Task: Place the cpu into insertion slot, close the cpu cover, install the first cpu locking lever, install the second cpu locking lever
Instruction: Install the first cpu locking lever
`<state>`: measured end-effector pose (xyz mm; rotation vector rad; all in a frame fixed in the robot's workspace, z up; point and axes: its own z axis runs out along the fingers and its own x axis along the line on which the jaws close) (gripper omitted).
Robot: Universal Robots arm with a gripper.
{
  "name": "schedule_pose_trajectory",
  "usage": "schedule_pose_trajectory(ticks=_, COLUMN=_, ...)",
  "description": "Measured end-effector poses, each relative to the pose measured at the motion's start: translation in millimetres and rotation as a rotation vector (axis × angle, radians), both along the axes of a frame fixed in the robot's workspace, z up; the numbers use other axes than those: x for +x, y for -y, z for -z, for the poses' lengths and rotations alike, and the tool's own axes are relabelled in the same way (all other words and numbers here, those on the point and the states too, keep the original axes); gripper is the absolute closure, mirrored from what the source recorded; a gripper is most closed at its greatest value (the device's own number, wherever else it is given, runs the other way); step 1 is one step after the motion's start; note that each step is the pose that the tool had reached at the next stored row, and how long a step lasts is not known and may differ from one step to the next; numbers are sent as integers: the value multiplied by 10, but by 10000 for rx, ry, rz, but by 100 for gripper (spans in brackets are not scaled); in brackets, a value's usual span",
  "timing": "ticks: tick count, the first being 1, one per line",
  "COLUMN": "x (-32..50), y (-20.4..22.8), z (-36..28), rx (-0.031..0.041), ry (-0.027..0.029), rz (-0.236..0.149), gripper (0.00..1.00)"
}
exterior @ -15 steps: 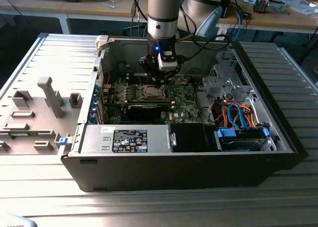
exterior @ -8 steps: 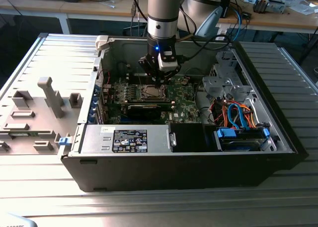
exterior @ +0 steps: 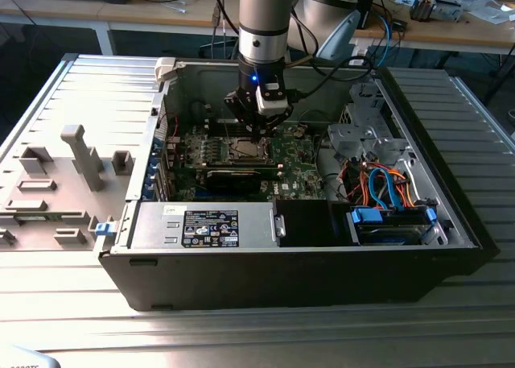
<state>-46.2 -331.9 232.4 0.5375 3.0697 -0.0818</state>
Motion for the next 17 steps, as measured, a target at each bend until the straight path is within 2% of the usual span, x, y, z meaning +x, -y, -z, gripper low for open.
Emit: schedule_pose_trajectory(ticks=17, x=0, y=0, z=1, rx=0, ry=0, rz=-103, gripper=89)
